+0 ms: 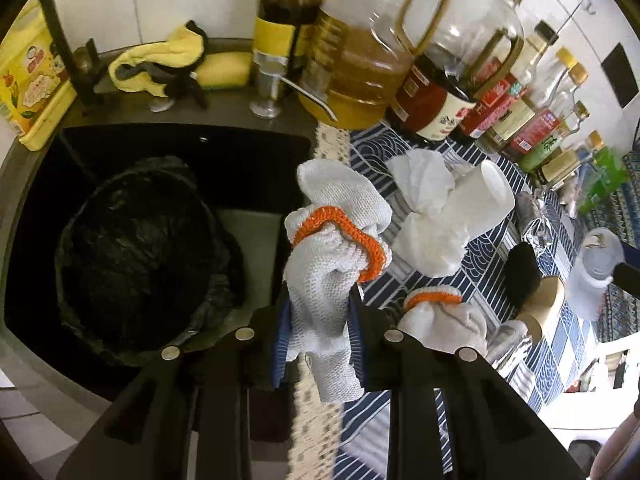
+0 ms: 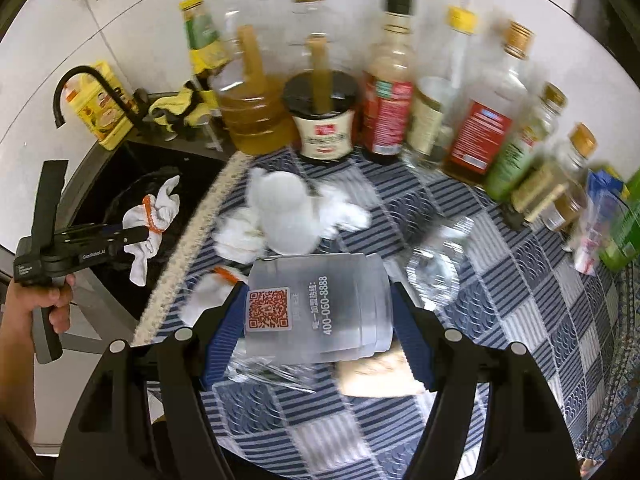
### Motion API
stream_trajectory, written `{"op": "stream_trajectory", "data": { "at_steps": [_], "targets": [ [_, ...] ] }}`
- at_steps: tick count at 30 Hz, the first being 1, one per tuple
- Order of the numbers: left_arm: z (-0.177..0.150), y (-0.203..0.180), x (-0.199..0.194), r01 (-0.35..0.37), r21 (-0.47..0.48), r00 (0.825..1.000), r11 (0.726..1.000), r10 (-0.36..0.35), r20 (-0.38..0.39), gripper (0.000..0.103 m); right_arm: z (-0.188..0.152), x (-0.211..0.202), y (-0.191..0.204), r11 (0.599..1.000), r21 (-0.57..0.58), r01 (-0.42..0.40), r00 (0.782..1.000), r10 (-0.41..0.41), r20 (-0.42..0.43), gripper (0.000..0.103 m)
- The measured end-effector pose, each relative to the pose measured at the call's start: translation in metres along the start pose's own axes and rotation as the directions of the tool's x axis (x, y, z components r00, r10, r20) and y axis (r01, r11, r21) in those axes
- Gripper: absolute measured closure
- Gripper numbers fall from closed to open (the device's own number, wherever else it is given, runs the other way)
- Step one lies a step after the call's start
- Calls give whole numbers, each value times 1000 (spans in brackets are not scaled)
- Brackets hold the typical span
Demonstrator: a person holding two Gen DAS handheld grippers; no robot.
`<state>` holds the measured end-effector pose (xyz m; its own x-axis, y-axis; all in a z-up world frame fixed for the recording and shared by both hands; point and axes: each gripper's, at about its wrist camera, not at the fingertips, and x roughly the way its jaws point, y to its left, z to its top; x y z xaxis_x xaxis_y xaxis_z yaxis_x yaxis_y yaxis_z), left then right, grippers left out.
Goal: Collect trash
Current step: 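Carry the cup and glove over the trash bin and open both grippers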
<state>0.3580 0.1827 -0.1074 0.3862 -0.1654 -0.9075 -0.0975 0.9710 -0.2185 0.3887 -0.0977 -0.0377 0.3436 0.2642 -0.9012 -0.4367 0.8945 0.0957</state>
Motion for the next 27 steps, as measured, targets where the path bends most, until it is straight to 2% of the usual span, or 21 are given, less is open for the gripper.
{"op": "stream_trajectory", "data": {
  "at_steps": [15,22,27],
  "targets": [
    [-7,132,-56,14,-32,999,999,-13,36,79,64,48,171,993,-93,-71,997,70,-16,33],
    [-9,193,-80,29,-36,998,999,-26,61,79,87,74,234,989,-98,-113,993,112,-23,33],
    [-7,219,-86,61,-39,996,997,-58,66,78,100,92,267,987,-82,-139,990,136,-37,33]
  ]
}}
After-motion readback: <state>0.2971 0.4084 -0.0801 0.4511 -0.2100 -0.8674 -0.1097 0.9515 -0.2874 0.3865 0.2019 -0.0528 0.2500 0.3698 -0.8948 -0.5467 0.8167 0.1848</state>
